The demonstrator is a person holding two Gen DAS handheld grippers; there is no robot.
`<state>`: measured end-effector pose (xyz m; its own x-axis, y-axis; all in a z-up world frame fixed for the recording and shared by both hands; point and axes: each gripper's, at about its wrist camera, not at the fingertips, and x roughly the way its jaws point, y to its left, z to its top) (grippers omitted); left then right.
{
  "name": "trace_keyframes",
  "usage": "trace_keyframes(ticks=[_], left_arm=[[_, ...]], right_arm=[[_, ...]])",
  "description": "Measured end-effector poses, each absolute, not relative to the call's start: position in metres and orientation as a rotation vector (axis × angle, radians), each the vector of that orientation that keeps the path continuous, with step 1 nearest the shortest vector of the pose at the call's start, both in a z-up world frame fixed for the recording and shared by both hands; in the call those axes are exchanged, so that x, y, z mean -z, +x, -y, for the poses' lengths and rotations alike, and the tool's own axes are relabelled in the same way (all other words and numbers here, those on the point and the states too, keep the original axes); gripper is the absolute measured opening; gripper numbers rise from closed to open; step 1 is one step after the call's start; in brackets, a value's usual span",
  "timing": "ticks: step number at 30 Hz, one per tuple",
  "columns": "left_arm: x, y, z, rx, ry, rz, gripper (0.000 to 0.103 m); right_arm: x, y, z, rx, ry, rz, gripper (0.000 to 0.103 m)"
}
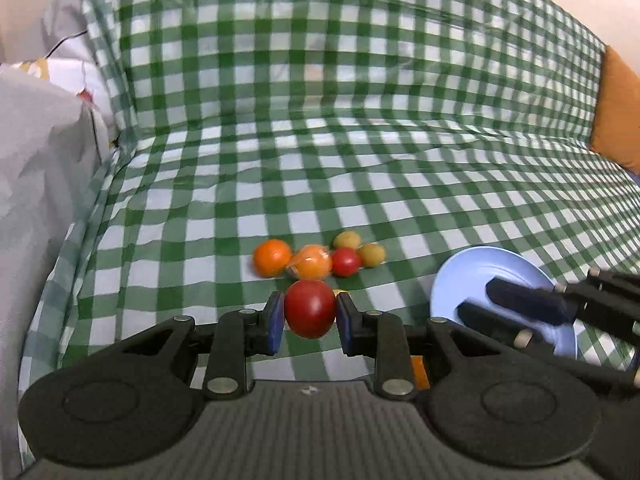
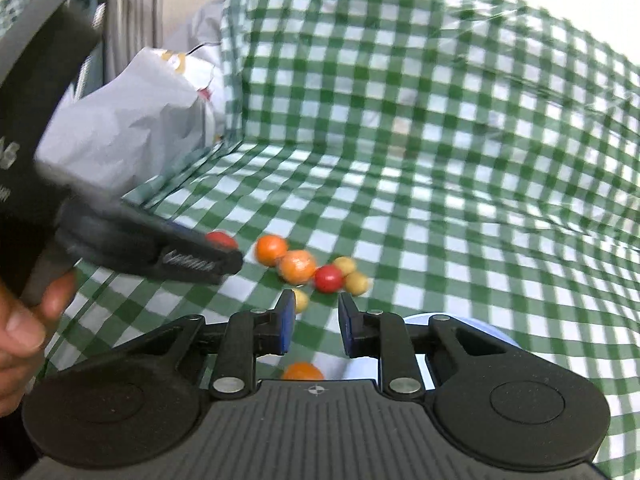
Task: Organize fruits
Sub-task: 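Lift the red tomato and wrapped orange off the couch with both tools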
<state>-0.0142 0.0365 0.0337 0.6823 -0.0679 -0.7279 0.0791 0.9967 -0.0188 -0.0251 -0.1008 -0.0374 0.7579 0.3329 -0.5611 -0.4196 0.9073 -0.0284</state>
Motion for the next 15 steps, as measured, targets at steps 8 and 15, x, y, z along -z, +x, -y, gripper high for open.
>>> trace_keyframes(ticks=[8, 15], left_arm=[[-0.021, 0.002, -0.028, 0.068, -0.028, -0.847, 0.030], [-0.018, 0.012, -0.046, 0.041, -0.070, -0.878, 0.030]], right_arm=[[0.042, -0.009, 0.145, -0.369, 0.010, -0.666, 0.020], [0.066, -0.010, 0.099, -0.486, -0.172, -0.759, 0.031]])
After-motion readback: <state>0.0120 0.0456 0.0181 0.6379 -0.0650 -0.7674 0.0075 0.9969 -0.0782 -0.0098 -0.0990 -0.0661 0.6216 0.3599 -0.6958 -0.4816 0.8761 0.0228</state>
